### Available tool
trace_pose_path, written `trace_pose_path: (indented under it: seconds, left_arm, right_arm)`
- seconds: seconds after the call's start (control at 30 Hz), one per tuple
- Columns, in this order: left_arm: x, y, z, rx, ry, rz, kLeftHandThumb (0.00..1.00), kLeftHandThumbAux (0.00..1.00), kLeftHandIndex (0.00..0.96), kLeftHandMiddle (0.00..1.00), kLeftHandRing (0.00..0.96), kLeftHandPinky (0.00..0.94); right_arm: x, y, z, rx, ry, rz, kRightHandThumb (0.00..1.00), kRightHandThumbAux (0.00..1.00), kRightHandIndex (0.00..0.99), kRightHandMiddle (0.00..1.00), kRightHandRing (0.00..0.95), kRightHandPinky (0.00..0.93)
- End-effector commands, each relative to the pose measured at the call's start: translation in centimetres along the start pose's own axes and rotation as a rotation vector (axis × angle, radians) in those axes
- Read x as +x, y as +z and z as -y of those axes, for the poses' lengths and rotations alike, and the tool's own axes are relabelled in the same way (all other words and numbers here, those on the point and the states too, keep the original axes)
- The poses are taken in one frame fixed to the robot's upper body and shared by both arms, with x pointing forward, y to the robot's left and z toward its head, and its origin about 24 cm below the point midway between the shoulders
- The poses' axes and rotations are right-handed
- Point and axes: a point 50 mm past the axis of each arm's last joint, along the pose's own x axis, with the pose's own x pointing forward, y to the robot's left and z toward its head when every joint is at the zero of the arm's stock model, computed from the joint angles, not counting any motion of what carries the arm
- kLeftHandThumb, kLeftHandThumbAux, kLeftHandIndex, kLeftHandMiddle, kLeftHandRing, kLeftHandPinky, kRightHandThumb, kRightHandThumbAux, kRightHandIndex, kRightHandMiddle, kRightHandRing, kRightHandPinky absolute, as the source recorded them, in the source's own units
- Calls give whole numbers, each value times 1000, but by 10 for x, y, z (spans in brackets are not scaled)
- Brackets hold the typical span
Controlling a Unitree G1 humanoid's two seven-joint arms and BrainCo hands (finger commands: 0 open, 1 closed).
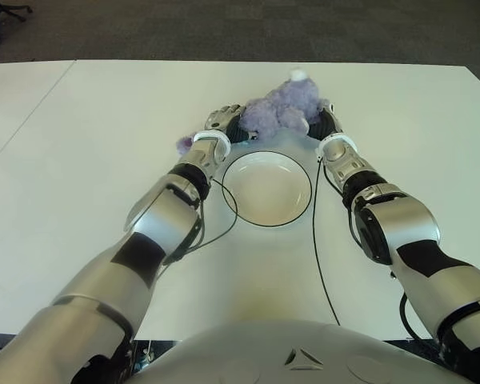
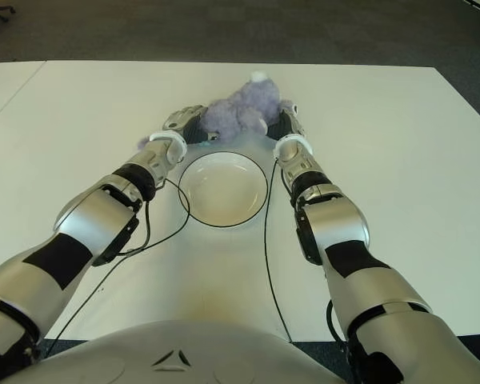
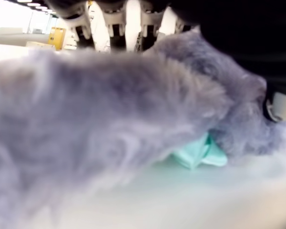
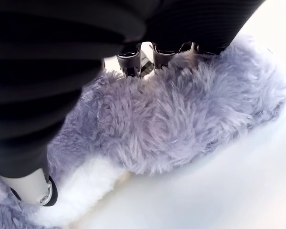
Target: Put the doll into the plate.
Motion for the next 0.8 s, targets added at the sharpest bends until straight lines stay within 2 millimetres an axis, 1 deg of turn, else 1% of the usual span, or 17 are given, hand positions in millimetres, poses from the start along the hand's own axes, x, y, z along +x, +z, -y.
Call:
trace_pose_path:
  seconds: [0.03,0.23,0.27,0.3,0.33,0.37,0.4,0.43,0.47,0.5,0.53,0.57,0.6,0.63,0.73,0.77,0.8]
  left_arm:
    - [-8,-6,31,73,-115,-35,297,399,12,0,0,0]
    - [-11,-2,41,19,-143,-59,343,405,22,0,0,0]
    - [-11,-1,42,-17,-141,-67,351,409,23,0,0,1]
    - [-11,-1,42,-43,-139,-73,386,427,106,0,0,110]
    - [-11,-1,42,-75,-133,-80,395,432,127,0,0,138]
    - [-11,0,42,-94,-128,-85,428,452,192,0,32,198]
    - [-11,0,41,-128,-119,-93,434,456,203,0,37,208]
    - [-11,0,41,-151,-114,-99,522,480,263,86,132,274]
    - [-11,0,41,-182,-107,-108,537,483,273,100,148,285]
    - [-11,0,41,-202,-102,-114,663,637,383,210,231,331]
    - [-11,0,40,-222,-96,-121,695,676,411,238,252,343]
    - [-11,0,40,-234,-93,-126,707,684,421,320,314,378]
    - [-10,0,40,-245,-89,-131,709,685,423,333,324,384]
    - [-10,0,40,-252,-86,-135,712,686,427,389,378,416]
    - [-10,0,38,-277,-70,-150,717,686,434,436,405,408]
    - [-10,-1,38,-281,-67,-153,718,687,436,469,436,448]
    - [-10,-1,38,-288,-60,-157,719,687,436,474,442,455]
  right_arm:
    - [-11,-23,-28,67,80,-115,383,701,172,38,0,0]
    - [-11,-22,-31,176,59,-138,387,724,203,67,13,5]
    - [-11,-21,-32,200,52,-141,533,727,304,113,94,98]
    - [-11,-20,-32,216,47,-143,647,725,384,248,254,266]
    - [-12,-21,-33,233,44,-148,676,725,404,281,294,308]
    - [-12,-21,-33,241,44,-152,687,722,416,393,399,417]
    - [-12,-21,-33,250,43,-160,689,721,417,411,416,435]
    - [-12,-22,-33,257,42,-165,694,719,424,540,547,565]
    - [-12,-22,-33,267,39,-172,695,718,425,562,570,588]
    - [-12,-22,-33,274,37,-177,698,717,430,645,665,692]
    - [-12,-22,-33,283,32,-181,699,717,431,666,689,719]
    - [-12,-22,-33,290,29,-184,700,715,434,704,730,769]
    - [-12,-22,-32,297,24,-186,701,715,434,711,736,778]
    - [-12,-22,-32,302,21,-187,702,714,436,728,749,793]
    - [-11,-23,-30,327,1,-190,705,712,438,764,775,819]
    - [-11,-23,-30,331,-2,-190,705,712,439,773,782,822]
    - [-11,-23,-29,332,-6,-188,706,711,439,775,784,823]
